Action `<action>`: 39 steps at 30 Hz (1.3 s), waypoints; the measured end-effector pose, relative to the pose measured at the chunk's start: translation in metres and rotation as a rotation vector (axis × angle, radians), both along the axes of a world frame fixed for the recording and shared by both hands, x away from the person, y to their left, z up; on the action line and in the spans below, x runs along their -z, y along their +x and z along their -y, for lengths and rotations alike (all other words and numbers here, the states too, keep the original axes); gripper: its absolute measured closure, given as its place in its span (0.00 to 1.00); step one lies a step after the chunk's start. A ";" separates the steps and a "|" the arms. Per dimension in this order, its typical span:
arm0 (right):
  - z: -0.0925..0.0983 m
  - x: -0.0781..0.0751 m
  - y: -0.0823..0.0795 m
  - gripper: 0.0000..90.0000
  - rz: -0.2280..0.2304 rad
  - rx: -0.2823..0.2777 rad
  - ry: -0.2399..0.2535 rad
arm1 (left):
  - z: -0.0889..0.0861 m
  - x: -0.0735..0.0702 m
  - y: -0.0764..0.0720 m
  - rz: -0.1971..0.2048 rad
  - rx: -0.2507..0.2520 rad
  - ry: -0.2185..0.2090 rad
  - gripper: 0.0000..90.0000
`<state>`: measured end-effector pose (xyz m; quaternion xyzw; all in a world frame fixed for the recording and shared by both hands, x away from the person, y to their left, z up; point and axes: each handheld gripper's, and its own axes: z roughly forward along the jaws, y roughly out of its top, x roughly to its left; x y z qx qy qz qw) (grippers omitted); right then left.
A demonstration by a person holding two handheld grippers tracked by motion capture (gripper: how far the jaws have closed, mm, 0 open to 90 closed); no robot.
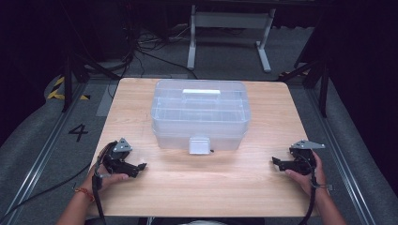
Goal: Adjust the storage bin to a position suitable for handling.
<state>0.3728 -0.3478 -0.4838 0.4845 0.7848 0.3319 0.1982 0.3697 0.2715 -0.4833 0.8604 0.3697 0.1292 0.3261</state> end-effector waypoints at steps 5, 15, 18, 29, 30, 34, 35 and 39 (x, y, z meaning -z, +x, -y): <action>-0.005 -0.004 -0.002 0.23 0.009 -0.036 -0.020 | 0.000 0.000 0.000 0.001 0.002 0.001 0.01; -0.013 -0.027 -0.006 0.26 0.081 -0.088 0.005 | 0.000 0.000 0.000 0.002 -0.005 0.003 0.01; -0.016 -0.035 -0.008 0.26 0.103 -0.099 0.018 | 0.000 0.000 0.000 0.001 -0.007 0.004 0.01; -0.029 -0.070 -0.014 0.28 0.193 -0.156 0.027 | 0.000 0.000 0.000 0.008 -0.007 0.004 0.01; -0.030 -0.071 -0.014 0.28 0.196 -0.157 0.023 | 0.000 0.000 0.000 0.007 -0.008 0.004 0.01; -0.035 -0.081 -0.015 0.28 0.220 -0.172 0.019 | 0.000 -0.001 0.000 0.005 -0.007 0.007 0.01; -0.036 -0.082 -0.015 0.28 0.227 -0.176 0.017 | 0.000 -0.001 0.001 0.008 -0.001 0.013 0.01; -0.039 -0.091 -0.015 0.28 0.241 -0.188 0.026 | 0.000 -0.001 0.001 0.010 -0.001 0.011 0.01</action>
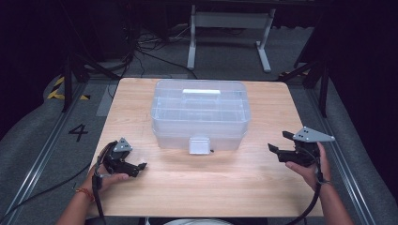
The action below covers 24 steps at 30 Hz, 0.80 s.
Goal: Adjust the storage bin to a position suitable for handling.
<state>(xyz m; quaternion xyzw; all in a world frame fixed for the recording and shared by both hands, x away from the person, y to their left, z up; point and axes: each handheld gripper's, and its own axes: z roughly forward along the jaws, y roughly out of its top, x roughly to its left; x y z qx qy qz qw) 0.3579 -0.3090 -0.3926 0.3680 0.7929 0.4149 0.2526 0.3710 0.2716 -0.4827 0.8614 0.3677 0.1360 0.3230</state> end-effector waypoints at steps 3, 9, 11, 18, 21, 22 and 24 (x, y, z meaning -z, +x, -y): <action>-0.001 -0.005 0.002 0.29 0.006 -0.004 0.002 | 0.000 0.000 0.000 0.000 0.000 0.000 0.01; -0.005 -0.018 0.003 0.29 0.033 -0.019 0.015 | 0.000 0.000 0.000 0.000 -0.001 0.000 0.01; -0.005 -0.023 0.005 0.29 0.038 -0.024 0.029 | 0.000 0.000 0.000 0.000 -0.001 0.000 0.01; -0.008 -0.040 0.015 0.29 0.062 -0.036 0.033 | 0.000 0.000 0.000 0.000 -0.001 0.000 0.01; -0.010 -0.046 0.022 0.29 0.068 -0.042 0.046 | 0.000 0.000 0.000 0.000 0.000 0.000 0.01; -0.012 -0.049 0.025 0.29 0.071 -0.039 0.045 | 0.000 0.000 0.000 0.000 0.000 0.000 0.01; -0.014 -0.053 0.029 0.30 0.075 -0.044 0.041 | 0.000 0.000 0.000 0.000 0.000 0.000 0.01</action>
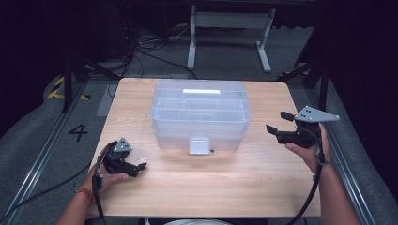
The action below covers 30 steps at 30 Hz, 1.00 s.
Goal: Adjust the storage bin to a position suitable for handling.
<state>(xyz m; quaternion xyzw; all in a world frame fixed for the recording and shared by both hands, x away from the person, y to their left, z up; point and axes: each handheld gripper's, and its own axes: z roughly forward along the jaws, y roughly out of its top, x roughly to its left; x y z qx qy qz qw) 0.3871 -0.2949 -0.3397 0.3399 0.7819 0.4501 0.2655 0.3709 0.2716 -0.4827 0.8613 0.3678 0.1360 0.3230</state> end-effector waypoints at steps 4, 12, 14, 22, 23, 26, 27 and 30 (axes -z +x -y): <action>-0.007 -0.009 0.007 0.30 0.005 -0.009 0.007 | 0.000 0.000 0.000 0.000 0.000 0.000 0.01; -0.030 -0.026 0.018 0.31 0.031 -0.047 -0.027 | 0.000 0.000 0.000 0.000 0.000 0.000 0.01; -0.037 -0.030 0.021 0.32 0.038 -0.056 -0.032 | 0.000 0.000 0.000 0.000 0.000 0.000 0.01; -0.062 -0.041 0.035 0.33 0.030 -0.084 -0.044 | 0.000 0.000 0.000 0.000 0.000 0.000 0.01; -0.064 -0.042 0.037 0.33 0.030 -0.090 -0.047 | 0.000 0.000 0.000 0.000 0.000 0.000 0.01; -0.074 -0.042 0.042 0.35 0.025 -0.097 -0.068 | 0.000 0.000 0.000 0.000 0.000 0.000 0.01; -0.077 -0.042 0.044 0.35 0.020 -0.100 -0.070 | 0.000 0.000 0.000 0.002 0.001 0.000 0.01; -0.085 -0.042 0.048 0.35 0.014 -0.109 -0.079 | 0.000 0.000 0.000 0.000 0.000 0.000 0.01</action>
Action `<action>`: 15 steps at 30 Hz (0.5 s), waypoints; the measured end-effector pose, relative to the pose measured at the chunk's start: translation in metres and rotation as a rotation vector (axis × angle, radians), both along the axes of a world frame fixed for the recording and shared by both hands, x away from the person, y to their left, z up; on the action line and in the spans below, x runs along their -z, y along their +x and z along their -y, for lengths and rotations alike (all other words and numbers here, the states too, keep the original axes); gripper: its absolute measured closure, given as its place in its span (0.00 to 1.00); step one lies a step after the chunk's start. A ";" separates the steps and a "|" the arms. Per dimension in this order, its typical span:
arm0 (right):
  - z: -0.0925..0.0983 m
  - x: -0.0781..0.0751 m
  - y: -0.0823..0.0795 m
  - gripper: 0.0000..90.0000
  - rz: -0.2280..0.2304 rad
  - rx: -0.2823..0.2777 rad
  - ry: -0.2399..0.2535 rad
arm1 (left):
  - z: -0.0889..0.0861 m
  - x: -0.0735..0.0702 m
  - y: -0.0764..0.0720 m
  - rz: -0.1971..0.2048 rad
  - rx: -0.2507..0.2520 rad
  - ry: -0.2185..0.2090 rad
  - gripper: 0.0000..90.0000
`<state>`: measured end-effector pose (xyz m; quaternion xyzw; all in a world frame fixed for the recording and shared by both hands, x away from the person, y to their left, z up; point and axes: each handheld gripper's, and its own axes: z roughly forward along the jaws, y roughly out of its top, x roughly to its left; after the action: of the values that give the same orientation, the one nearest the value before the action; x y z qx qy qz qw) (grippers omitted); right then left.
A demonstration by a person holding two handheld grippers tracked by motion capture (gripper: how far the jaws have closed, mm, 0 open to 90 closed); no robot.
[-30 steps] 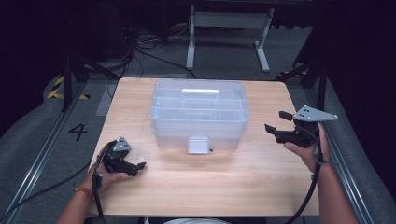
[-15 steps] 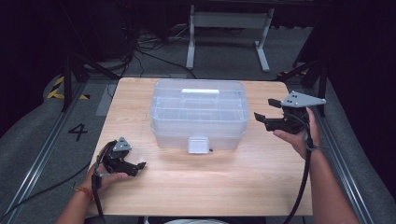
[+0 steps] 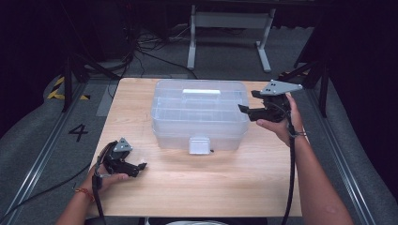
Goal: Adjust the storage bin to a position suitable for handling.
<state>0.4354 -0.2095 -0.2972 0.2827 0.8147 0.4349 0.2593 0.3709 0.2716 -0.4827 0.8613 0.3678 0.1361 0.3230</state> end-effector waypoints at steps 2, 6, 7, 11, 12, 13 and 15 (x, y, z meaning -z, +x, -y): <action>-0.006 0.000 0.002 0.36 0.002 -0.008 -0.006 | 0.000 0.000 0.000 0.000 0.000 0.000 0.01; -0.017 0.001 0.009 0.37 -0.010 -0.017 -0.020 | 0.000 0.000 0.000 0.000 0.000 0.000 0.01; -0.019 0.001 0.010 0.37 -0.011 -0.019 -0.025 | 0.000 0.000 0.000 0.000 0.000 0.000 0.01; -0.027 0.003 0.015 0.37 -0.017 -0.026 -0.042 | 0.000 0.000 0.000 0.000 0.000 0.000 0.01; -0.029 0.003 0.017 0.37 -0.019 -0.029 -0.042 | 0.000 0.000 0.000 0.000 0.000 0.000 0.01; -0.030 0.003 0.017 0.37 -0.021 -0.027 -0.046 | 0.000 0.000 0.000 0.000 0.000 0.000 0.01; -0.033 0.003 0.019 0.38 -0.021 -0.034 -0.042 | 0.000 0.000 0.000 0.000 0.000 0.000 0.01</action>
<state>0.4545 -0.1762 -0.3002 0.2679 0.8310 0.4189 0.2494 0.3709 0.2716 -0.4827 0.8613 0.3678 0.1362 0.3230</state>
